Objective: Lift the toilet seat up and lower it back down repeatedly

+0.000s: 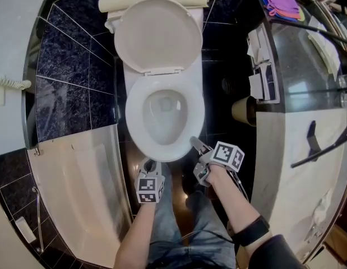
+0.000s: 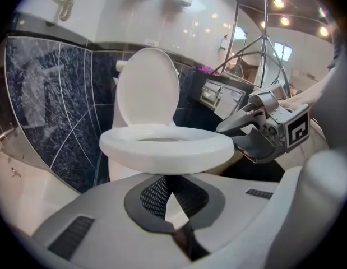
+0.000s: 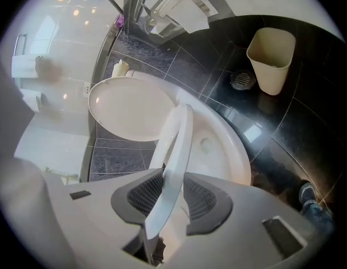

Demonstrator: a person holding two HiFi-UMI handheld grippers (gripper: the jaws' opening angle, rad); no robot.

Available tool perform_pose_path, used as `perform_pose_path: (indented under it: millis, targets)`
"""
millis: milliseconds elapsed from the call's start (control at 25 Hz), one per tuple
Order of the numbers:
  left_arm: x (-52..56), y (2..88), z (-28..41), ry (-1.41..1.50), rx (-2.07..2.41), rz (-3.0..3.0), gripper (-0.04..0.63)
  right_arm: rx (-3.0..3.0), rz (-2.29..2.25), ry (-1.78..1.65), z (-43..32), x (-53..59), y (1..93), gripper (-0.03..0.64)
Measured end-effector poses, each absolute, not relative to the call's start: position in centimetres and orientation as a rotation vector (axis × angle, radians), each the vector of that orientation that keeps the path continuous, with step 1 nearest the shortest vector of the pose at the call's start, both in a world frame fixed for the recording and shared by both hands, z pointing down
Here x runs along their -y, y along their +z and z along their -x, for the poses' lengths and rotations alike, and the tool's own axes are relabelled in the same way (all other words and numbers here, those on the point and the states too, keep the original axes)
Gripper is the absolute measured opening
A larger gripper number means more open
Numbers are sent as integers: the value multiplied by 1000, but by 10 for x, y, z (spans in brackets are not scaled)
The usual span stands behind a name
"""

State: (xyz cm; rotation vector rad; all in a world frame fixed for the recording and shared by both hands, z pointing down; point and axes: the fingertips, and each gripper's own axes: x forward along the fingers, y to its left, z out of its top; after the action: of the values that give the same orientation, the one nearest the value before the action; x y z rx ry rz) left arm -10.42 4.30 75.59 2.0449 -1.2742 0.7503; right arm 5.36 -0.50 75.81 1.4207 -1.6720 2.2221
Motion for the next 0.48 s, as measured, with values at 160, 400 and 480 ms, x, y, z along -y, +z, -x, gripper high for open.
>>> perform_pose_path:
  millis: [160,400,480]
  targets:
    - [-34,742,105,730,1289,-2029,-9,1696,-1405,2206,-54,13,746,153]
    - [-5,704,105,657,1315,-2043,-9,1743,-1433,2181,-54,32,712,153]
    - [8,691,104,629,1323,-2038,-9,1767,-1442,2151,-55,41,696,152]
